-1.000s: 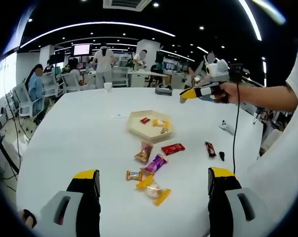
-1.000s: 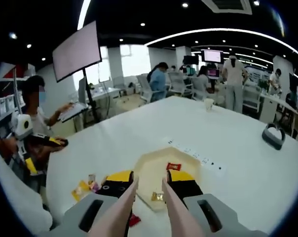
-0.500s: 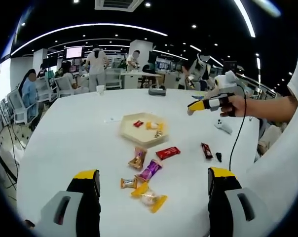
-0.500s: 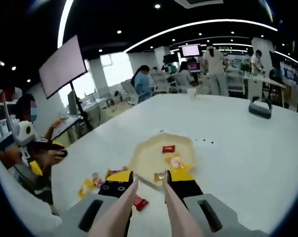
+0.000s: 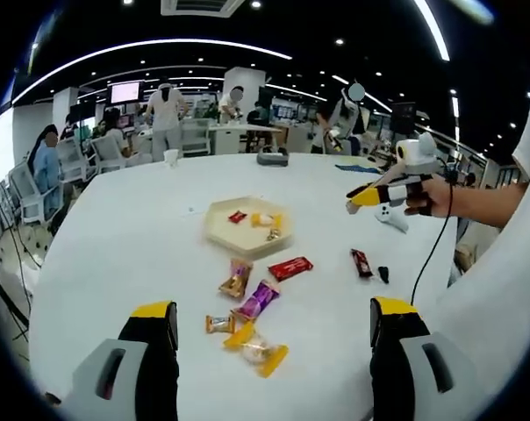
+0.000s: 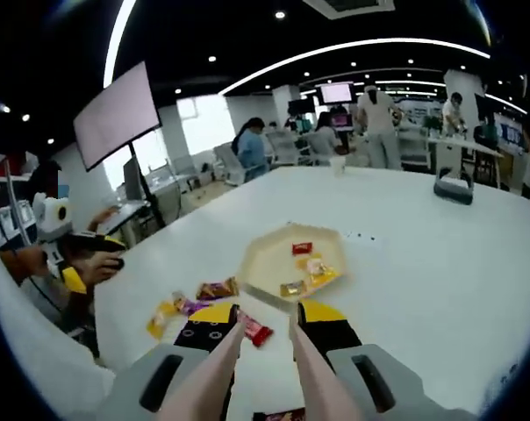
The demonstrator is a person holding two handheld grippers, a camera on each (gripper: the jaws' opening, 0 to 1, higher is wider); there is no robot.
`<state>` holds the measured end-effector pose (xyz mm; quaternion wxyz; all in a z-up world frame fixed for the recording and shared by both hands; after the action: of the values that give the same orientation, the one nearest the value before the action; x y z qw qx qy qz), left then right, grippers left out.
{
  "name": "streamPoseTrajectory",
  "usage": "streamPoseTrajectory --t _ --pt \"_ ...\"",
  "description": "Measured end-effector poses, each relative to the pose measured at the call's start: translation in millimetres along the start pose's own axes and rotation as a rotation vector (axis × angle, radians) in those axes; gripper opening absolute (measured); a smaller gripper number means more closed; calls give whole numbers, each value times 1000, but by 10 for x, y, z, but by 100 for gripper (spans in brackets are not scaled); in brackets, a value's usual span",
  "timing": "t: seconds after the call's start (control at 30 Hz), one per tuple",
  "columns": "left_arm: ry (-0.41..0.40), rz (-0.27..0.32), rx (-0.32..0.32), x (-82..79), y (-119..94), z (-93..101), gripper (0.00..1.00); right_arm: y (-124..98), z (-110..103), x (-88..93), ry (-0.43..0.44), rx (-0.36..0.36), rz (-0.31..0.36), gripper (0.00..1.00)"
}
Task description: Place the target food into the container with the food tongs after gripping and lifting it, then release it inside without dropping or visibly crushing the food.
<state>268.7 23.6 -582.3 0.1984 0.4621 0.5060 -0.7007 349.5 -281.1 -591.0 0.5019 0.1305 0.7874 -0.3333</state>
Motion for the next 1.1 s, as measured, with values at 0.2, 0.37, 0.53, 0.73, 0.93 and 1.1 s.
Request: streamPoseTrajectory --t 0.2,0.37,0.53,0.73,0.93,1.1 --pt "15 -4 13 -27 23 47 91 -129 -4 133 28 10 14 27" --pt "28 -14 17 -23 24 61 91 -200 -21 219 46 15 19 27" --pt "30 -16 17 -32 25 69 90 -235 -7 243 73 22 38 27" --pt "34 -17 18 -39 24 76 90 -268 25 266 82 28 48 27" --pt "31 -15 15 -33 20 77 90 -295 22 282 87 40 58 27" --pt "25 -15 17 -5 28 92 90 -307 15 289 94 47 62 27"
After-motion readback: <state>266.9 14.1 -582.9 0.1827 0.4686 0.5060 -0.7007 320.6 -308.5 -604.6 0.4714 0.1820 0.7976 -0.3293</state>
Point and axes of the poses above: the point that each gripper's makers call its tool centre point, and the gripper's own axes: y roughly forward along the fingers, z roughly to its right, x roughly out of its underside, the point moved 6 cm from there along -y, roughly backward along the fingers, and after that the axes turned 9 degrees about -x, right-handed, at the moved point
